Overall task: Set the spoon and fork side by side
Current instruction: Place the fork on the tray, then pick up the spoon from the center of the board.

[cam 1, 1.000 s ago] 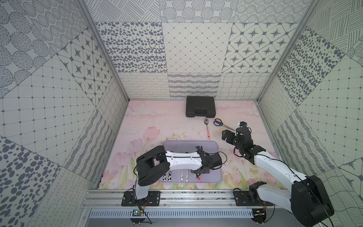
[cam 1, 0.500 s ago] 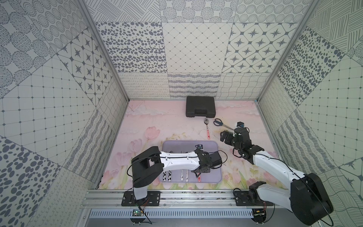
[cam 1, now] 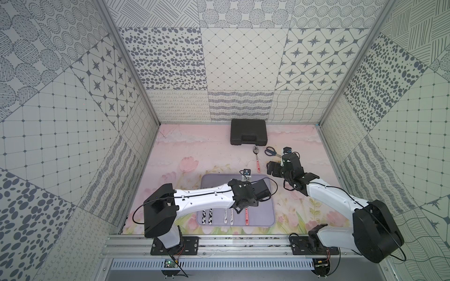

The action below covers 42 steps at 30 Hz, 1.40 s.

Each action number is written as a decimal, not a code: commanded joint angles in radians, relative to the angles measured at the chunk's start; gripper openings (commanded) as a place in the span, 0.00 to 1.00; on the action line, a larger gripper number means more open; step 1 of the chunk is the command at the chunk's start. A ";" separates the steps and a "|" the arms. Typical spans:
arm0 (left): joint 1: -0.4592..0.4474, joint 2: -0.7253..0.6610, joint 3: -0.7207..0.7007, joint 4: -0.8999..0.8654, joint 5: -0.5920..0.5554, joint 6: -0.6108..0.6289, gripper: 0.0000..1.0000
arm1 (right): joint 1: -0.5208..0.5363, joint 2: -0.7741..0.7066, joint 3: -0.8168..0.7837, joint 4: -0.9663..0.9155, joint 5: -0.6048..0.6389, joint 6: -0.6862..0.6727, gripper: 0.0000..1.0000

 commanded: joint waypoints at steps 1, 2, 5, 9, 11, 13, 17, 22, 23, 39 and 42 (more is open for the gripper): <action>0.080 -0.091 -0.061 0.058 -0.046 0.172 0.82 | 0.011 0.046 0.055 -0.015 0.008 -0.055 0.91; 0.098 -0.111 -0.077 0.073 -0.040 0.188 0.86 | 0.011 0.062 0.068 -0.022 0.010 -0.059 0.91; 0.157 -0.176 -0.134 0.130 -0.016 0.243 0.96 | 0.017 0.126 0.106 -0.033 0.011 -0.070 0.90; 0.236 -0.281 -0.227 0.213 0.016 0.285 1.00 | 0.025 0.225 0.180 -0.061 0.020 -0.095 0.89; 0.279 -0.331 -0.273 0.236 0.038 0.299 1.00 | 0.030 0.269 0.223 -0.082 0.019 -0.109 0.89; 0.322 -0.379 -0.312 0.272 0.047 0.310 1.00 | 0.033 0.319 0.274 -0.109 0.017 -0.121 0.87; 0.390 -0.435 -0.369 0.293 0.051 0.335 1.00 | 0.045 0.411 0.381 -0.179 0.013 -0.143 0.85; 0.477 -0.471 -0.428 0.332 0.104 0.360 1.00 | 0.056 0.518 0.511 -0.279 0.012 -0.173 0.78; 0.492 -0.472 -0.435 0.333 0.119 0.363 1.00 | 0.056 0.533 0.530 -0.295 0.013 -0.174 0.76; 0.580 -0.436 -0.505 0.366 0.204 0.374 1.00 | 0.062 0.743 0.771 -0.487 -0.003 -0.173 0.48; 0.583 -0.429 -0.505 0.374 0.220 0.374 1.00 | 0.065 0.767 0.797 -0.504 0.004 -0.169 0.45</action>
